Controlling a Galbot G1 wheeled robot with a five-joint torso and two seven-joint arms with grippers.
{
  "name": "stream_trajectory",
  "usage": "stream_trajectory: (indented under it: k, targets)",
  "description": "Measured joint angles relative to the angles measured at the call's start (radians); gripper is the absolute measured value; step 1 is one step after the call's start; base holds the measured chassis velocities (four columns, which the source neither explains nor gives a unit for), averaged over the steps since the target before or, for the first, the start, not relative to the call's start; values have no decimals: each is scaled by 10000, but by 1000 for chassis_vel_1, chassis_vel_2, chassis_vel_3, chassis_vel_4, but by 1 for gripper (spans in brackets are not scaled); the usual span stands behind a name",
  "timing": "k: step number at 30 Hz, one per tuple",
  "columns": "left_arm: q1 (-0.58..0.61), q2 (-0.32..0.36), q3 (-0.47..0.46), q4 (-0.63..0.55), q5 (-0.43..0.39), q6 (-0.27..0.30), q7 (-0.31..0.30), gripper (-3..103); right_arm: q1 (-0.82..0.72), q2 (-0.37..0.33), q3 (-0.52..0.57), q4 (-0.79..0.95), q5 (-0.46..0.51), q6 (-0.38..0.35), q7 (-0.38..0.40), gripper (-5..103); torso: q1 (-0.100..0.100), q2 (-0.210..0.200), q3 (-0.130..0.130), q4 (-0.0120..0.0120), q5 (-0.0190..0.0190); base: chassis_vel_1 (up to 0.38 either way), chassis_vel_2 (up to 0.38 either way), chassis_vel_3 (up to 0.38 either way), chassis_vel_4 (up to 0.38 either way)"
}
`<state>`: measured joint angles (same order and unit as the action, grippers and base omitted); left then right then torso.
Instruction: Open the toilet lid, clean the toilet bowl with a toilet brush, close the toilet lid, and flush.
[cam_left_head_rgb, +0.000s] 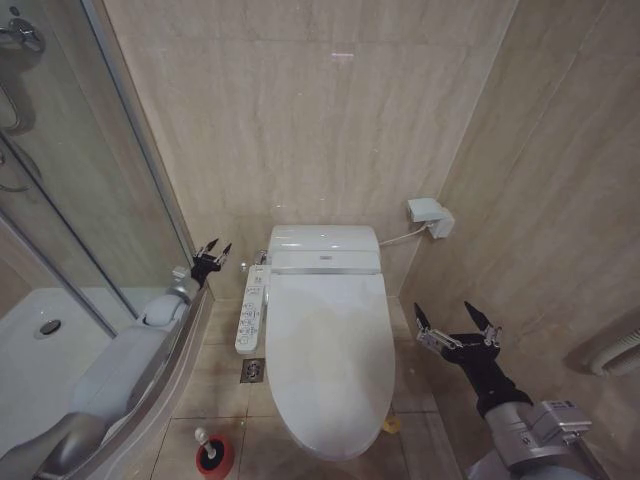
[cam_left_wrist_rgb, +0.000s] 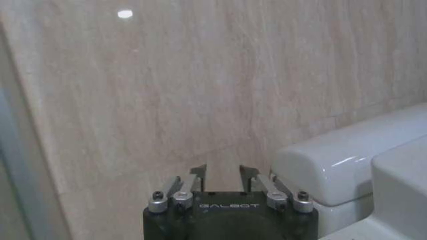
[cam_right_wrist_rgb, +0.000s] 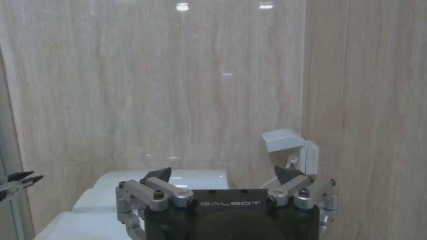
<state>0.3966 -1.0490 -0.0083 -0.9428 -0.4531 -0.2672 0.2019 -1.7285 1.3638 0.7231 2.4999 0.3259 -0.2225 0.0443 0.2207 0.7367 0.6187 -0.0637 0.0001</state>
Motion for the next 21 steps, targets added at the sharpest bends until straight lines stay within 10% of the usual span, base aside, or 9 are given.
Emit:
stream_trajectory:
  k: [1,9,10,21]
  targets:
    - [-278,-162,167,436,58,-294,322,28,0,0,0,0,0,0,0,100,0,0,0,-2,-2,0,0,0,0]
    - [-1073,-707,215,1900,714,-1591,1798,28,0,0,0,0,0,0,0,100,0,1,0,-6,0,0,0,0,0]
    - [-1117,-754,215,2002,741,-1668,1914,1,0,0,0,0,0,0,0,100,0,1,0,-5,-1,0,0,0,0]
    - [-618,-731,182,1659,804,-1858,2134,0,0,0,0,0,0,0,0,100,-1,1,0,-1,-3,0,0,0,0]
